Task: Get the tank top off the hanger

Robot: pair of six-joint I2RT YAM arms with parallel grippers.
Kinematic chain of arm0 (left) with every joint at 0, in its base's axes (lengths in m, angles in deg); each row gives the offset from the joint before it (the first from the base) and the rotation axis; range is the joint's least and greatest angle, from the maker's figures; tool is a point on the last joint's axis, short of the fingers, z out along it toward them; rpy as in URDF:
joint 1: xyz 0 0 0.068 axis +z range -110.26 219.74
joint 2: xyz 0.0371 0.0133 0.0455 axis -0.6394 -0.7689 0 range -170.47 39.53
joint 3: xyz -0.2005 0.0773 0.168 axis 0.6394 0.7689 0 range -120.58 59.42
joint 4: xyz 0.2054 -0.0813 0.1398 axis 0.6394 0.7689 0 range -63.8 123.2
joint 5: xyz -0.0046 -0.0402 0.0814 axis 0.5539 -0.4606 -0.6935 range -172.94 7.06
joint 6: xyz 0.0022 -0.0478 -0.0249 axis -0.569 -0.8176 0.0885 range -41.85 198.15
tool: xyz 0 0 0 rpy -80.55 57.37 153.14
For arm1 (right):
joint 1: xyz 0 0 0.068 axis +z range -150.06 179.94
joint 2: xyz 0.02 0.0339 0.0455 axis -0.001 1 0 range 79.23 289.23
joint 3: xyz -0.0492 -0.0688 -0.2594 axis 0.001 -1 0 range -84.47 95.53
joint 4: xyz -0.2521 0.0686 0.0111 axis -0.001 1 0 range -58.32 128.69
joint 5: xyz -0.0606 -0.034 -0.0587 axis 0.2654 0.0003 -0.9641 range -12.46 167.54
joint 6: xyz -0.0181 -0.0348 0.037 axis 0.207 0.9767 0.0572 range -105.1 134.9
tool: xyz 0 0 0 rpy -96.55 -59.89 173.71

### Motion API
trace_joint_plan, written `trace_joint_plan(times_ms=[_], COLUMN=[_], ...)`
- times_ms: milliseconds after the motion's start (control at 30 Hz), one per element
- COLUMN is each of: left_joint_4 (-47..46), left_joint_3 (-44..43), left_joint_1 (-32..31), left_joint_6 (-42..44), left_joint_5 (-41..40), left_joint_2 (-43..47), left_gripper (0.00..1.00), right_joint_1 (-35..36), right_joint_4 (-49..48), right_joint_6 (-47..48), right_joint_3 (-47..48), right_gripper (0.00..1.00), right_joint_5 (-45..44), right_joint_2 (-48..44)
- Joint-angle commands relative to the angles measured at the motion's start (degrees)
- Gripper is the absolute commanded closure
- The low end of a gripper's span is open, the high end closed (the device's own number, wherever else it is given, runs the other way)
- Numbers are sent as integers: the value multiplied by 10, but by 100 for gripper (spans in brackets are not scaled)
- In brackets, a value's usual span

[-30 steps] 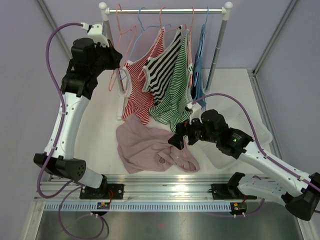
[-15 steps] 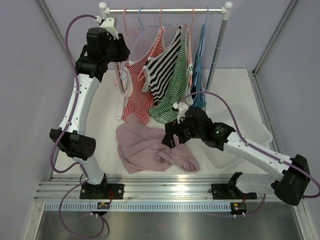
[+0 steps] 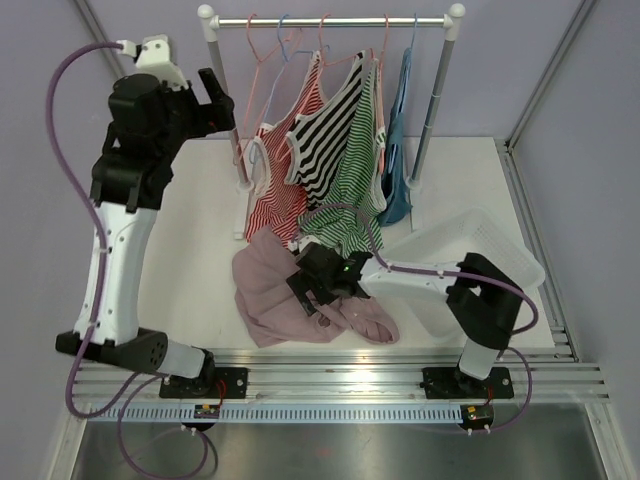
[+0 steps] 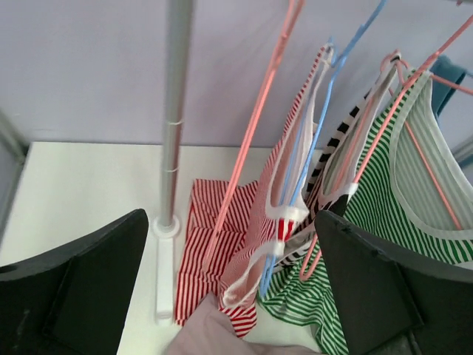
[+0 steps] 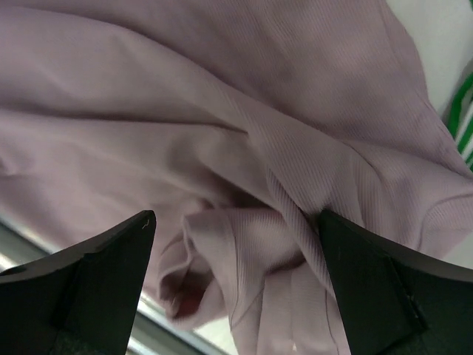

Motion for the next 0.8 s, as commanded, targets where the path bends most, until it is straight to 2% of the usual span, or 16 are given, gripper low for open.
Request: trace_joint_plan(times_ms=[0, 67, 133, 167, 200, 233, 267, 300, 433, 567, 700, 767], left_joint_4=[20, 19, 10, 8, 5, 2, -1, -4, -24, -58, -37, -24], left_joint_3=[61, 101, 170, 194, 237, 265, 288, 309, 432, 505, 505, 493], left_joint_1=[4, 4, 4, 4, 4, 3, 3, 4, 3, 3, 3, 3], left_joint_6=[-26, -34, -33, -34, -34, -31, -31, -29, -22, -6, -3, -11], left_joint_5=[-93, -103, -94, -89, -84, -79, -68, -65, -62, -70, -82, -86], left_joint_2=[105, 171, 216, 238, 283, 304, 330, 371, 475, 542, 553, 555], left_gripper=[1, 1, 1, 1, 1, 1, 1, 1, 1, 1, 1, 1], right_joint_1=[20, 23, 24, 24, 24, 25, 28, 32, 44, 45, 44, 44], right_joint_4=[17, 14, 10, 9, 6, 3, 2, -1, 0, 41, 119, 149], right_joint_6=[-1, -5, -10, -10, -10, -8, -7, -6, -13, -28, -35, -36], right_joint_3=[57, 61, 58, 54, 52, 51, 50, 49, 39, 58, 102, 134], right_gripper=[1, 2, 18, 29, 48, 75, 91, 99, 100, 100, 100, 100], right_joint_5=[-82, -74, -73, -63, -57, -50, -29, -25, -24, -61, -121, -174], right_joint_2=[77, 95, 108, 110, 112, 110, 106, 99, 8, -101, -226, -260])
